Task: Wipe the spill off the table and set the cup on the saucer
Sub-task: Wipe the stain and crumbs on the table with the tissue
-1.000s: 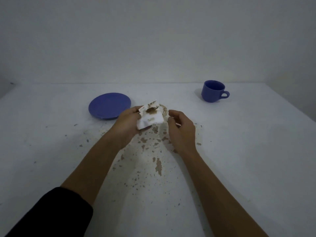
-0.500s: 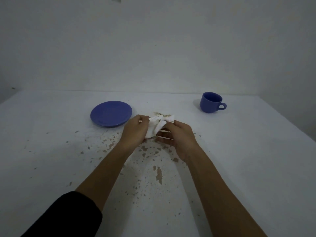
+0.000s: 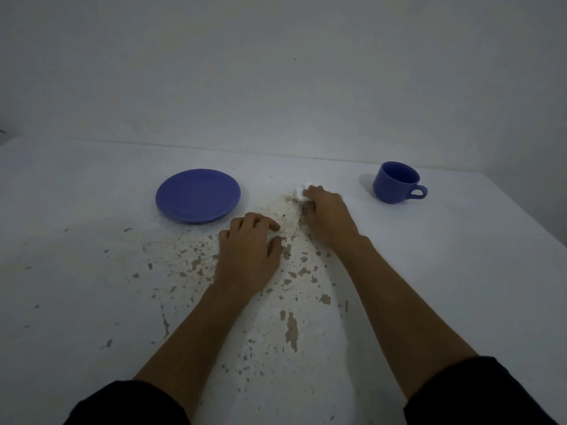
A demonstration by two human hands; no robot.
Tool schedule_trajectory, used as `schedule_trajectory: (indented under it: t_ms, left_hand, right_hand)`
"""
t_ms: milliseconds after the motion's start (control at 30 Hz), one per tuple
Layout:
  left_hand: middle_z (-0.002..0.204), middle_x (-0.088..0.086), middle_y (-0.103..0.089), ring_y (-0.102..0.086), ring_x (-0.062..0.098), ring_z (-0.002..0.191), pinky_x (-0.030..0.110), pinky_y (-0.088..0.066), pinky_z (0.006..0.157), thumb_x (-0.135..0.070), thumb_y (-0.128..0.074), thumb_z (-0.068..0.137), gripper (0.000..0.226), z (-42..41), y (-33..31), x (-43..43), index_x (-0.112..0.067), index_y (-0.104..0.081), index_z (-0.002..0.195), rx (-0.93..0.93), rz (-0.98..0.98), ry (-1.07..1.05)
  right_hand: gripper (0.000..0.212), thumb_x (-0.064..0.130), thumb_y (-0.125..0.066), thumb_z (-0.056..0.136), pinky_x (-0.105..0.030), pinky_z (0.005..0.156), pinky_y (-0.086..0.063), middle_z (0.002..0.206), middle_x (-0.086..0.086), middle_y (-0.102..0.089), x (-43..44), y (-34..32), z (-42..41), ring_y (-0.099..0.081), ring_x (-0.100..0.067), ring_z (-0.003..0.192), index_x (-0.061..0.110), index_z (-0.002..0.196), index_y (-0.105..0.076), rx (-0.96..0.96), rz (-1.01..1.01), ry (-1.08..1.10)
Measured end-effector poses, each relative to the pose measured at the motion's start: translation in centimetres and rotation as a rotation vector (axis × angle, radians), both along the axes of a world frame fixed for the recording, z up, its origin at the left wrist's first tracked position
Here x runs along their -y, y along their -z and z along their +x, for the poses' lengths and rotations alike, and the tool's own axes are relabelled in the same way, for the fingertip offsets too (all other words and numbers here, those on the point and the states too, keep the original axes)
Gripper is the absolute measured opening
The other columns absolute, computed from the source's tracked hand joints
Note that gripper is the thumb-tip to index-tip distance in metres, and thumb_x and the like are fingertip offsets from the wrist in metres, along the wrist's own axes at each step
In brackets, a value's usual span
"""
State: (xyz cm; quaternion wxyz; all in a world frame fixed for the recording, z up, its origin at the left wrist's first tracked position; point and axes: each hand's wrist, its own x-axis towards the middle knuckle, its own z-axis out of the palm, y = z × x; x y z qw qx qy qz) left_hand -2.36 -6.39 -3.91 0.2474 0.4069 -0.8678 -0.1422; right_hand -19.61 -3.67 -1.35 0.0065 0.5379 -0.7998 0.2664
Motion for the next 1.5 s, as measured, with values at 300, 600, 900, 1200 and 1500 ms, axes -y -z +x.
schedule_trajectory:
  t_ms: [300, 600, 900, 1200, 1500]
  left_hand:
    - [0.121, -0.003, -0.055, -0.048, 0.018, 0.111, 0.036, -0.037, 0.09, -0.036, -0.045, 0.091, 0.026, -0.3, 0.5, 0.2, -0.027, -0.057, 0.113, -0.007, -0.024, -0.028]
    - [0.123, -0.002, -0.055, -0.048, 0.019, 0.113, 0.037, -0.037, 0.092, -0.036, -0.045, 0.091, 0.027, -0.4, 0.4, 0.1, -0.027, -0.056, 0.114, 0.023, -0.025, -0.038]
    - [0.122, -0.003, -0.055, -0.047, 0.02, 0.113, 0.037, -0.037, 0.091, -0.036, -0.045, 0.091, 0.027, -0.3, 0.2, 0.1, -0.027, -0.056, 0.114, 0.018, -0.025, -0.032]
    - [0.123, -0.001, -0.055, -0.047, 0.021, 0.115, 0.039, -0.037, 0.094, -0.036, -0.046, 0.092, 0.027, -0.3, 0.3, 0.1, -0.026, -0.057, 0.115, 0.025, -0.015, -0.035]
    - [0.119, -0.002, -0.055, -0.049, 0.02, 0.11, 0.038, -0.039, 0.09, -0.036, -0.045, 0.091, 0.025, -0.4, 0.6, 0.1, -0.027, -0.056, 0.112, 0.02, -0.049, -0.038]
  right_hand:
    - [0.037, 0.005, -0.044, 0.096, -0.046, 0.096, -0.045, 0.131, -0.018, -0.057, 0.3, 0.0, 0.8, -0.057, -0.037, 0.113, 0.004, 0.131, -0.053, -0.175, 0.25, -0.291]
    - [0.03, 0.009, -0.046, 0.09, -0.032, 0.078, -0.043, 0.115, -0.015, -0.062, 2.5, -1.0, 1.9, -0.059, -0.03, 0.101, 0.002, 0.116, -0.058, -0.305, 0.329, -0.175]
    - [0.029, 0.009, -0.044, 0.088, -0.037, 0.087, -0.047, 0.118, -0.017, -0.059, 0.0, -0.4, 1.8, -0.058, -0.032, 0.106, 0.0, 0.112, -0.058, -0.285, 0.332, -0.054]
    - [0.021, 0.008, -0.04, 0.094, -0.03, 0.07, -0.038, 0.106, -0.017, -0.061, 0.1, -0.4, 1.8, -0.059, -0.03, 0.093, -0.001, 0.101, -0.058, -0.263, 0.303, -0.15]
    - [0.027, 0.009, -0.039, 0.094, -0.035, 0.079, -0.042, 0.114, -0.017, -0.061, 0.5, -0.7, 1.2, -0.058, -0.032, 0.1, 0.0, 0.112, -0.057, -0.229, 0.276, -0.099]
